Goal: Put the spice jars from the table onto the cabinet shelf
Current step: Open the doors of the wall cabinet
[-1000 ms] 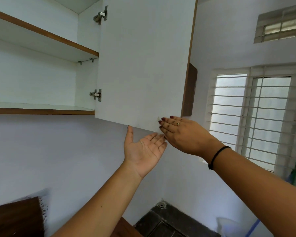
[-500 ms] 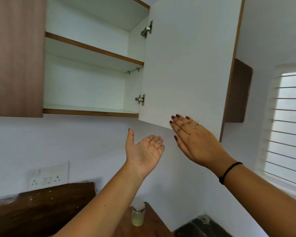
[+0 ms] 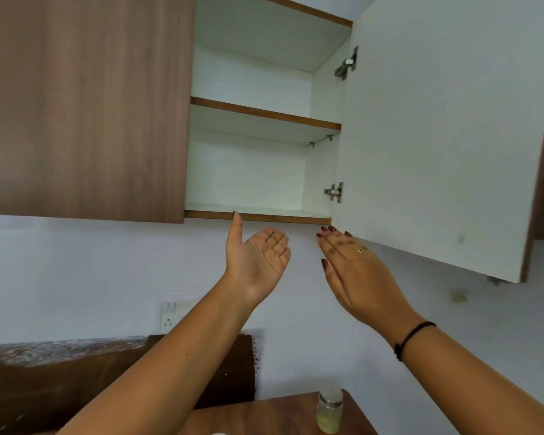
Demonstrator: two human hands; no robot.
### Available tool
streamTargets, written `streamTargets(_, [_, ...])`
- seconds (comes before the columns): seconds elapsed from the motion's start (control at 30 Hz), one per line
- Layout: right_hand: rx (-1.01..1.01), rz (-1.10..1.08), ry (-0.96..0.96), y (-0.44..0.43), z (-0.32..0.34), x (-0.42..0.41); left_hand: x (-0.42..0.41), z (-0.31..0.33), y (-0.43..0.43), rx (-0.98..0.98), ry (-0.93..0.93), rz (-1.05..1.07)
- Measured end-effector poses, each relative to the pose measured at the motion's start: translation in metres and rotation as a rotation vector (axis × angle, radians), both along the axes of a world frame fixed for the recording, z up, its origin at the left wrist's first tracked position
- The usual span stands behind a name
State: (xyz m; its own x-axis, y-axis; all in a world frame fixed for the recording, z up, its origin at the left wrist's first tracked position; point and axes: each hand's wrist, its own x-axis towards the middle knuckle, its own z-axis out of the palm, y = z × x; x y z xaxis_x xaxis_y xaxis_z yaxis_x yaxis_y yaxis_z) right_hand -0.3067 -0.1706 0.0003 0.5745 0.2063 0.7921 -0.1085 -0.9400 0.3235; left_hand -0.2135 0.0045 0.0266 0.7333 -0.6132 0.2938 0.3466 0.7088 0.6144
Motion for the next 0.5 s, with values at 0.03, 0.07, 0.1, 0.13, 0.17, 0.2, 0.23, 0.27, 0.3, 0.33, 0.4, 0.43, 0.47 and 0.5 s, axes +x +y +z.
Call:
streamTargets(0.03, [0.011, 0.014, 0.001, 0.007, -0.002, 0.009, 0.005, 0.002, 0.008, 0.011, -0.027, 0.022])
streamTargets(0.07, [0.021, 0.029, 0.000, 0.014, -0.004, 0.018, 0.011, 0.004, 0.016, 0.025, -0.055, 0.043])
streamTargets(0.1, [0.029, 0.044, -0.001, 0.021, -0.005, 0.027, 0.017, 0.007, 0.024, 0.040, -0.082, 0.062])
streamTargets(0.13, [0.031, 0.058, -0.001, 0.028, -0.008, 0.037, 0.023, 0.009, 0.032, 0.054, -0.105, 0.080])
streamTargets(0.17, [0.032, 0.072, 0.004, 0.036, -0.010, 0.046, 0.030, 0.012, 0.040, 0.065, -0.121, 0.097])
streamTargets(0.2, [0.031, 0.086, 0.010, 0.044, -0.012, 0.056, 0.037, 0.015, 0.047, 0.076, -0.131, 0.115])
streamTargets(0.23, [0.032, 0.101, 0.017, 0.052, -0.015, 0.066, 0.045, 0.018, 0.055, 0.085, -0.137, 0.132])
streamTargets(0.27, [0.035, 0.118, 0.018, 0.060, -0.017, 0.076, 0.052, 0.020, 0.063, 0.094, -0.144, 0.148])
streamTargets(0.3, [0.045, 0.136, 0.020, 0.068, -0.020, 0.085, 0.058, 0.022, 0.070, 0.102, -0.154, 0.160])
streamTargets(0.33, [0.059, 0.155, 0.019, 0.077, -0.022, 0.094, 0.064, 0.024, 0.078, 0.112, -0.169, 0.168])
streamTargets(0.4, [0.098, 0.186, 0.013, 0.094, -0.026, 0.112, 0.074, 0.029, 0.093, 0.136, -0.204, 0.176])
streamTargets(0.43, [0.129, 0.201, 0.008, 0.102, -0.027, 0.122, 0.081, 0.031, 0.100, 0.148, -0.224, 0.181])
streamTargets(0.47, [0.175, 0.225, 0.000, 0.111, -0.028, 0.132, 0.087, 0.034, 0.106, 0.163, -0.248, 0.185])
streamTargets(0.5, [0.239, 0.258, -0.012, 0.120, -0.029, 0.141, 0.092, 0.037, 0.112, 0.184, -0.276, 0.189])
